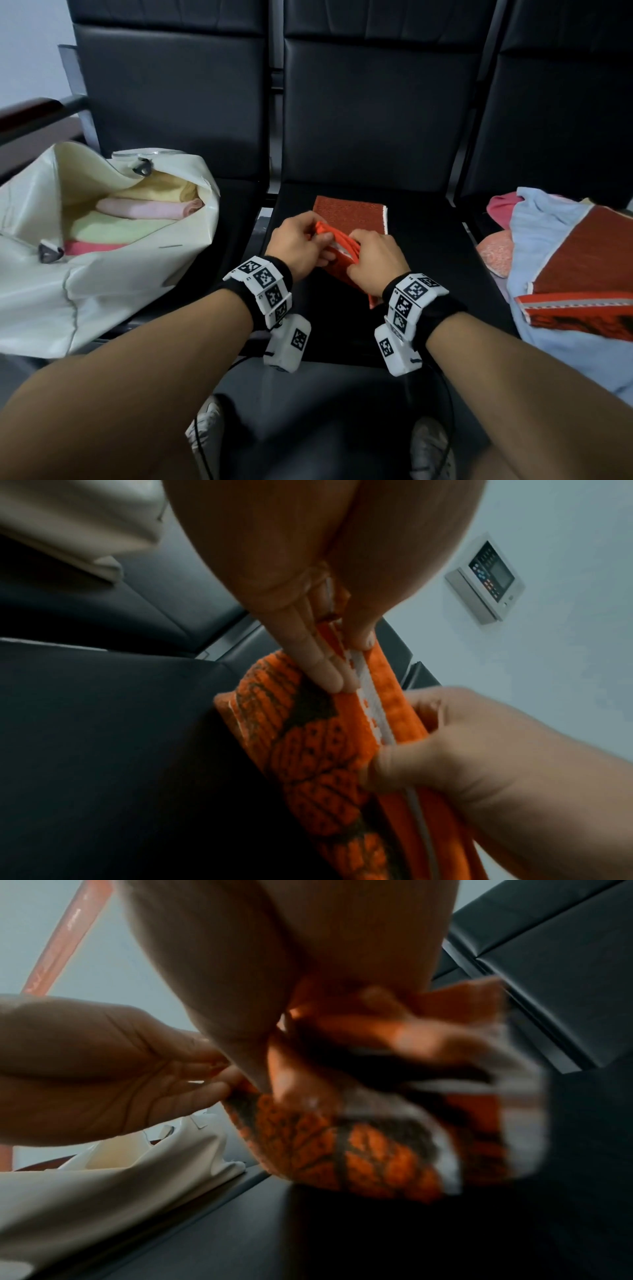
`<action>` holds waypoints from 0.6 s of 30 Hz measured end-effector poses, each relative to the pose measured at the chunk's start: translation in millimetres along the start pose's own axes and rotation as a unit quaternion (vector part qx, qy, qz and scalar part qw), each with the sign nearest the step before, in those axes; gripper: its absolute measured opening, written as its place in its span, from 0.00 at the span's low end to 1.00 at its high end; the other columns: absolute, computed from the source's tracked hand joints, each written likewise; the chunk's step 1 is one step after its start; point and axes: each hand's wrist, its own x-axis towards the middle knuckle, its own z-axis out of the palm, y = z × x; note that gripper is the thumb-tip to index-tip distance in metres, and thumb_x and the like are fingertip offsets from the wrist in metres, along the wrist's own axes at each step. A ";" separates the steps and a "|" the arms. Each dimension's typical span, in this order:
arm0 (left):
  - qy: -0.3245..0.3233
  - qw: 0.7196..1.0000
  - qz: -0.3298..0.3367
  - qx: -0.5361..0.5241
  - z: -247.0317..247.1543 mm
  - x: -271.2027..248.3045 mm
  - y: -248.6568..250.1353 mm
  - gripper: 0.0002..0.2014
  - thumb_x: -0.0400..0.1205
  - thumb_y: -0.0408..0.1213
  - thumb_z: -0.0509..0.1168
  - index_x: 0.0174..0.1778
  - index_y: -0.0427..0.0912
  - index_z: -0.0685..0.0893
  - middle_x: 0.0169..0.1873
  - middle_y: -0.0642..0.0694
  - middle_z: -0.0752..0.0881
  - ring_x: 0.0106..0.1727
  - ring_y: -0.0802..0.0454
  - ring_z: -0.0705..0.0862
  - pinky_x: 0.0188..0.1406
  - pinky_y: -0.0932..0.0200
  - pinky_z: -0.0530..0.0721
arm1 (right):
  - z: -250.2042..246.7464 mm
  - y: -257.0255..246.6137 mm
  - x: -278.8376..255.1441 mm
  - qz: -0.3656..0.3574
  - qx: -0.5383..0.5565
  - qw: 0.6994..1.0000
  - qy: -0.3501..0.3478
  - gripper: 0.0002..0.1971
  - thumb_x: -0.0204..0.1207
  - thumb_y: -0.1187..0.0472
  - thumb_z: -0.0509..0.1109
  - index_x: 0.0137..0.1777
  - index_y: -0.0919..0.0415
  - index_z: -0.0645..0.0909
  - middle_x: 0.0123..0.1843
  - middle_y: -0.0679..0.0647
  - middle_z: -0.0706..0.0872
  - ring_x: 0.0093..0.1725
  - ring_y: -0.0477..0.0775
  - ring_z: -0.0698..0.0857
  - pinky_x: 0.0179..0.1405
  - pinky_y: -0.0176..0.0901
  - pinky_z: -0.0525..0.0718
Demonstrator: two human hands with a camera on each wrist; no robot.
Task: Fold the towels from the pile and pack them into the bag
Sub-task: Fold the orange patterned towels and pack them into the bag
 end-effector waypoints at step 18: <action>-0.010 0.955 -0.049 0.291 -19.9 -2.5 -1.4 0.10 0.73 0.37 0.79 0.35 0.54 0.85 0.38 0.54 0.88 0.40 0.57 0.86 0.29 0.65 0.76 | -10.4 24.2 -10.1 0.016 0.005 0.998 -0.066 0.08 0.72 0.55 0.81 0.40 0.48 0.83 0.37 0.46 0.88 0.38 0.49 0.88 0.40 0.49 0.90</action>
